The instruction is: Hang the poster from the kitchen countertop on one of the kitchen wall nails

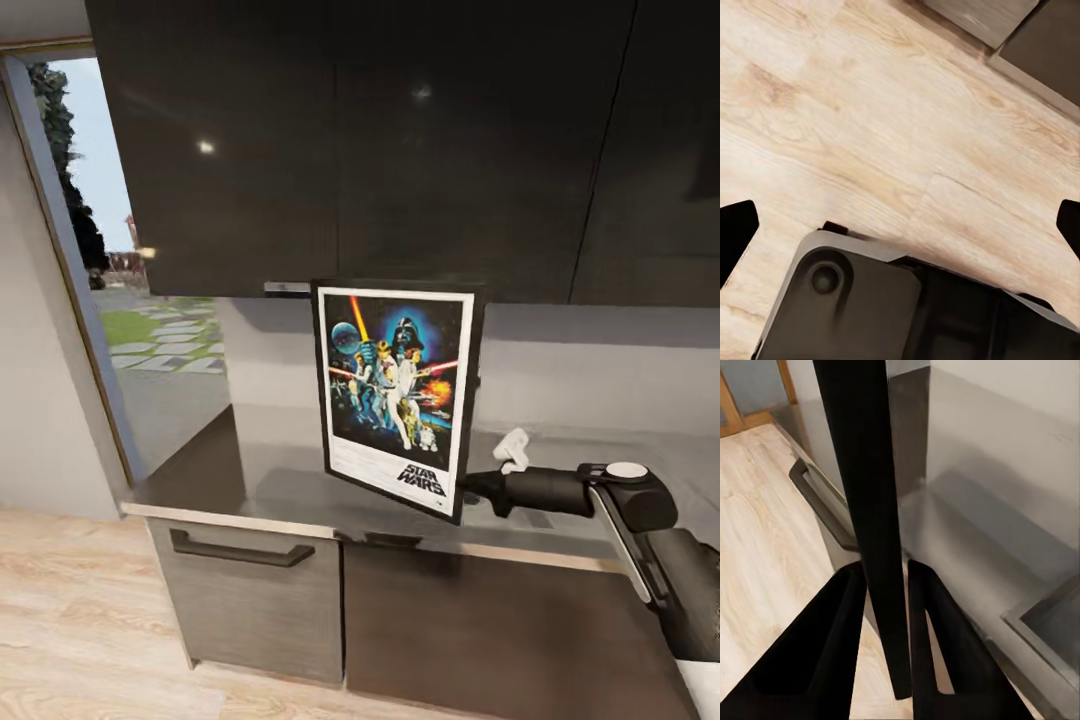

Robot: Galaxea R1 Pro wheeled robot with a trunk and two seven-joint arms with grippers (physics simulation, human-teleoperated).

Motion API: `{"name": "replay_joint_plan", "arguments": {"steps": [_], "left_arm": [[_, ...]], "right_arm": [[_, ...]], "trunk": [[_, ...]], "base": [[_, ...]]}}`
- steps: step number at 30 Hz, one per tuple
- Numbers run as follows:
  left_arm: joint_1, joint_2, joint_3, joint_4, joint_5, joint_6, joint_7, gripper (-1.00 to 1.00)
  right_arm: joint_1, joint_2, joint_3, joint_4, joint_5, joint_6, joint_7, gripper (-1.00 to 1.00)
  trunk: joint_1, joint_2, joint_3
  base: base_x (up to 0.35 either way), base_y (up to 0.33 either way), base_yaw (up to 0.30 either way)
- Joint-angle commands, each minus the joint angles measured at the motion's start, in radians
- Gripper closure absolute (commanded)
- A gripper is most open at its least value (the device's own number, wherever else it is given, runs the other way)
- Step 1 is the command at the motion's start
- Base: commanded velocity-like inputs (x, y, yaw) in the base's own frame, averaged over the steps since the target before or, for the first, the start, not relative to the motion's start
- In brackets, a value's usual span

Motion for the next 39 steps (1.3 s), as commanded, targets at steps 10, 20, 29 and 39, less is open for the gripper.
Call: {"name": "replay_joint_plan", "arguments": {"steps": [10,20,29,39], "left_arm": [[0.001,-0.001,0.004,0.002,0.019,0.007,-0.005,-1.0],[0.001,-0.001,0.001,0.003,0.02,0.009,-0.004,-1.0],[0.0,-0.001,0.001,0.003,0.02,0.008,-0.004,-1.0],[0.001,-0.001,0.001,0.003,0.02,0.008,-0.004,-1.0]], "right_arm": [[-0.001,0.0,0.005,-0.001,0.011,0.009,0.004,1.0],[-0.001,-0.001,0.006,-0.001,0.011,0.008,0.006,1.0],[-0.001,-0.006,0.009,0.001,0.014,-0.075,0.118,1.0],[-0.001,-0.002,0.029,0.001,0.015,-0.078,0.131,1.0]], "trunk": [[0.0,-0.001,0.0],[0.0,-0.001,0.0],[0.0,-0.001,0.0],[0.0,-0.001,0.0]], "base": [[0.045,0.34,0.017],[0.034,0.34,0.001],[0.001,0.34,0.0],[0.0,0.34,0.0]]}}
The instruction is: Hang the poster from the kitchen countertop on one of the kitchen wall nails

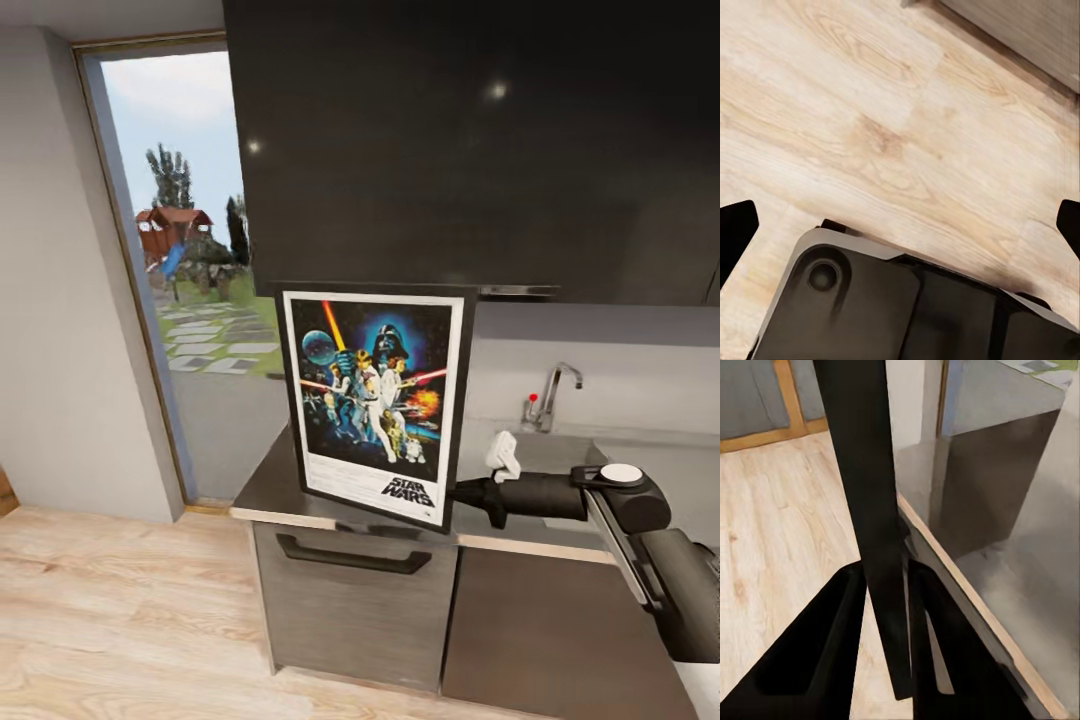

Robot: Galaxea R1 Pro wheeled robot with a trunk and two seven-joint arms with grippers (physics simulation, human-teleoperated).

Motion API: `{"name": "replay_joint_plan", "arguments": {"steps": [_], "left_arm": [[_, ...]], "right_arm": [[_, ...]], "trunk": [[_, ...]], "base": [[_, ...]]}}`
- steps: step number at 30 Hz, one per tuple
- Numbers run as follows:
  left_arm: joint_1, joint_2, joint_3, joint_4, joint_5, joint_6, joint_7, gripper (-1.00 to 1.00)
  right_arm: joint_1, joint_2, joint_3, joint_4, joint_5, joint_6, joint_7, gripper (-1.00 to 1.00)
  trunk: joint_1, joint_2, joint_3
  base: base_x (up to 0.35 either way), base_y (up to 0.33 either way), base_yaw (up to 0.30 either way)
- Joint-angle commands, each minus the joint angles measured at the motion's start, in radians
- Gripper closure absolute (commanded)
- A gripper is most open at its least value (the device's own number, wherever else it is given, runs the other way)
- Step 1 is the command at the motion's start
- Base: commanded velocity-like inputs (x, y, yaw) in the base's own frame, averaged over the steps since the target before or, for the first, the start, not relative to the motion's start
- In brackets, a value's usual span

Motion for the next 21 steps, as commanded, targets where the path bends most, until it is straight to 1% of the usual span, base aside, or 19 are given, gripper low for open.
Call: {"name": "replay_joint_plan", "arguments": {"steps": [1,10,12,14,19,21], "left_arm": [[0.0,-0.001,0.003,-0.002,0.009,0.008,-0.007,-1.0],[0.0,-0.001,0.001,-0.002,0.009,0.006,-0.007,-1.0],[0.0,-0.001,0.001,-0.002,0.009,0.006,-0.008,-1.0],[0.0,-0.001,0.001,-0.002,0.009,0.006,-0.008,-1.0],[0.0,-0.001,0.003,-0.002,0.009,0.006,-0.009,-1.0],[0.0,-0.001,0.007,-0.003,0.019,0.005,-0.01,-1.0]], "right_arm": [[-0.001,0.0,0.001,-0.001,0.002,0.01,0.005,1.0],[-0.001,0.002,-0.004,-0.002,-0.003,0.013,0.002,1.0],[-0.001,0.001,-0.007,-0.002,-0.003,0.022,0.001,1.0],[-0.001,0.001,-0.008,-0.002,-0.003,0.026,0.001,1.0],[-0.001,0.001,-0.01,-0.002,-0.003,0.033,0.001,1.0],[-0.001,0.001,-0.01,-0.002,-0.003,0.033,0.001,1.0]], "trunk": [[0.0,-0.001,0.0],[0.0,-0.001,0.0],[0.0,-0.001,0.0],[0.0,-0.001,0.0],[0.0,-0.001,0.0],[0.0,-0.001,0.0]], "base": [[0.0,0.34,0.0],[0.0,0.34,0.0],[0.0,0.34,0.092],[0.009,0.34,0.165],[0.066,0.34,0.283],[0.07,0.34,0.292]]}}
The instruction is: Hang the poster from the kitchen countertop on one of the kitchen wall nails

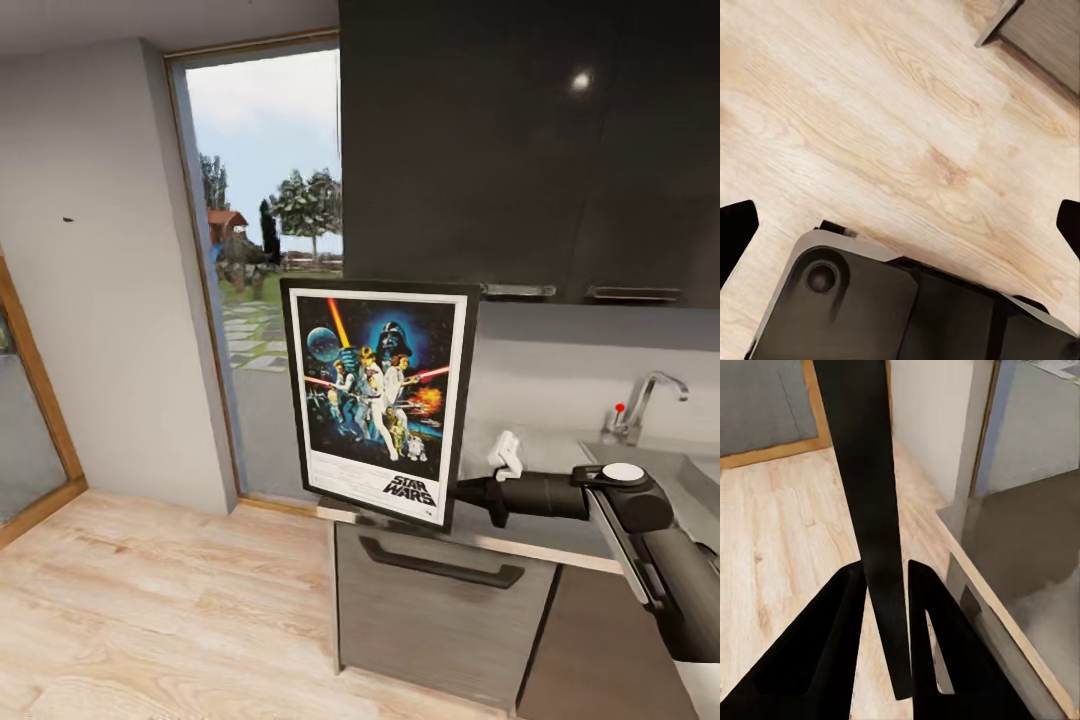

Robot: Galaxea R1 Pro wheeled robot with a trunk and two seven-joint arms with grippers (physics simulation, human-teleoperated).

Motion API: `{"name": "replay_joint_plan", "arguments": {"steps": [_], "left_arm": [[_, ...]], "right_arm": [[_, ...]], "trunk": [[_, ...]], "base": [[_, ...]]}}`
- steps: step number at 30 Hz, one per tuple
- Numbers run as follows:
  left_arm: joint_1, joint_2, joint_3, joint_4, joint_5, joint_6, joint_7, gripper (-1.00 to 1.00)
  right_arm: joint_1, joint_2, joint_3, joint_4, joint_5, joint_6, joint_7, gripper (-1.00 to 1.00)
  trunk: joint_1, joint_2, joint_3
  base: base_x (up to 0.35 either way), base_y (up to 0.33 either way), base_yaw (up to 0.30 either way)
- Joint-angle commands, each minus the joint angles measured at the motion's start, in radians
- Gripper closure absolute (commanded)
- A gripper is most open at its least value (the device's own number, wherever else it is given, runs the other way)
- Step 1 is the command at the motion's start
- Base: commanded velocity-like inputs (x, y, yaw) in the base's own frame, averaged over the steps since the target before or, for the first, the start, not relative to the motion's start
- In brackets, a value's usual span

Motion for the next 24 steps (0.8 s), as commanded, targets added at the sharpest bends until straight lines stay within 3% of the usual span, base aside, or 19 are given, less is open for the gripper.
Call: {"name": "replay_joint_plan", "arguments": {"steps": [1,11,24], "left_arm": [[0.0,-0.001,0.005,-0.002,0.021,0.008,-0.008,-1.0],[0.0,-0.001,0.005,-0.001,0.034,0.008,-0.008,-1.0],[0.0,-0.001,0.003,0.001,0.034,0.009,-0.008,-1.0]], "right_arm": [[-0.001,0.0,0.001,-0.001,0.001,0.009,0.005,1.0],[-0.001,0.0,0.001,-0.001,0.003,0.008,0.004,1.0],[-0.001,0.0,0.001,-0.001,0.006,0.008,0.004,1.0]], "trunk": [[0.001,-0.001,0.0],[0.001,-0.001,0.0],[0.001,-0.001,0.0]], "base": [[0.072,0.34,0.294],[0.11,0.337,0.294],[0.226,0.3,0.295]]}}
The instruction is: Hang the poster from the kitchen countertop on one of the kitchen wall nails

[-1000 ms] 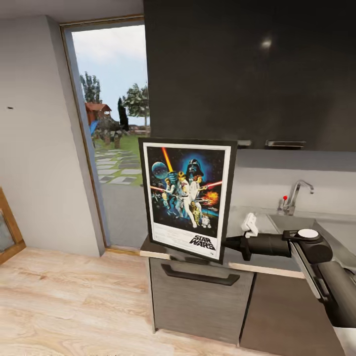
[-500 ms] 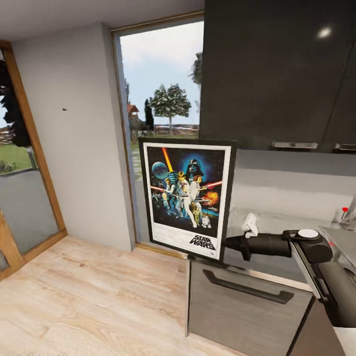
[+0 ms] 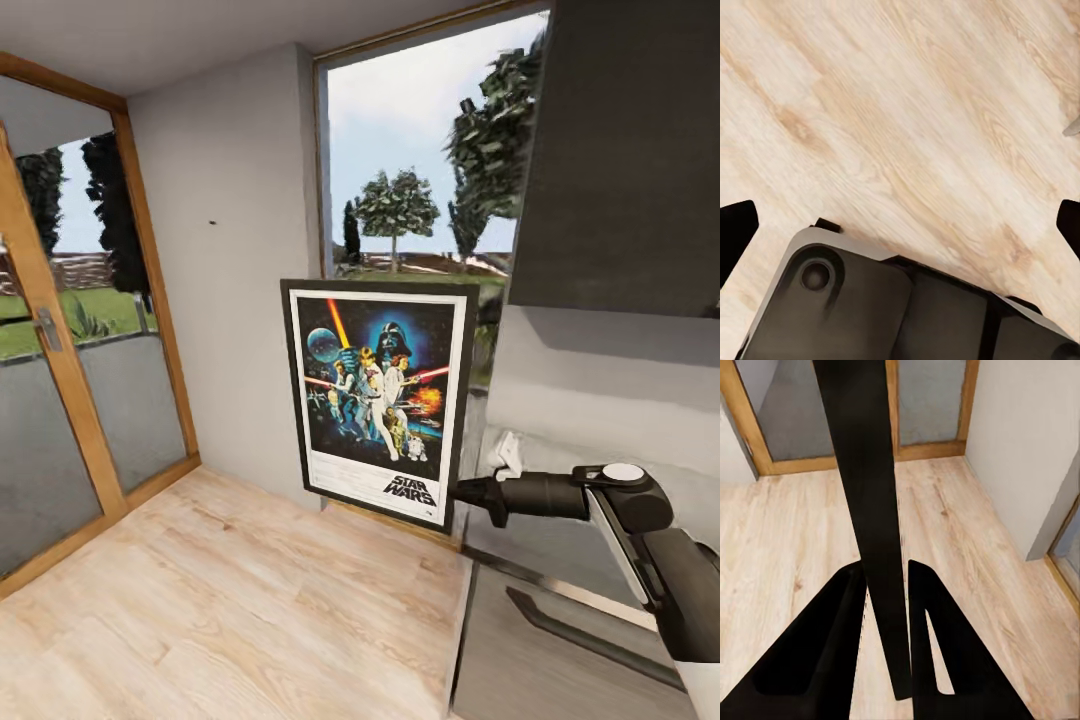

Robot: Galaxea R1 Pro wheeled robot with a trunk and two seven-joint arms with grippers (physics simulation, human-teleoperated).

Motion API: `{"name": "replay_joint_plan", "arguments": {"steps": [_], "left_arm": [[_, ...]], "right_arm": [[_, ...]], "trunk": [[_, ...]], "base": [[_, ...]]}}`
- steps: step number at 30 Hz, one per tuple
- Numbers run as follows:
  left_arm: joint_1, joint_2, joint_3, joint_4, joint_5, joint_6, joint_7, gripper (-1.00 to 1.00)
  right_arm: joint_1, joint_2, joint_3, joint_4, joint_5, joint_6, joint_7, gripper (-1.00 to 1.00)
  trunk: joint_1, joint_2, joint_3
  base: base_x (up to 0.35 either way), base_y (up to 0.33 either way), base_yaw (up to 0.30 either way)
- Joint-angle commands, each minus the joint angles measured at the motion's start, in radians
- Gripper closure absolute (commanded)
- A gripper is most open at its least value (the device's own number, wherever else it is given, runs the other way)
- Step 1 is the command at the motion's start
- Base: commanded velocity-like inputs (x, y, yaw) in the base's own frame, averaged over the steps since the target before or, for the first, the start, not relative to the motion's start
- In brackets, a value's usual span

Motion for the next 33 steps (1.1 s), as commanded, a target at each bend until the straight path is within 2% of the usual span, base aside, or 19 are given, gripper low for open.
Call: {"name": "replay_joint_plan", "arguments": {"steps": [1,9,33], "left_arm": [[0.0,-0.001,0.003,-0.002,0.01,0.008,-0.007,-1.0],[0.0,-0.001,0.003,-0.002,0.01,0.008,-0.007,-1.0],[0.0,-0.001,0.004,-0.002,0.011,0.008,-0.006,-1.0]], "right_arm": [[-0.001,0.0,0.001,-0.001,0.002,0.008,0.005,1.0],[-0.001,0.0,0.002,-0.001,0.002,0.007,0.005,1.0],[-0.001,-0.003,0.002,-0.001,0.002,0.001,0.004,1.0]], "trunk": [[0.001,-0.001,0.0],[0.001,-0.001,-0.002],[0.001,-0.001,-0.002]], "base": [[0.239,0.291,0.295],[0.244,0.284,0.203],[0.247,0.28,0.006]]}}
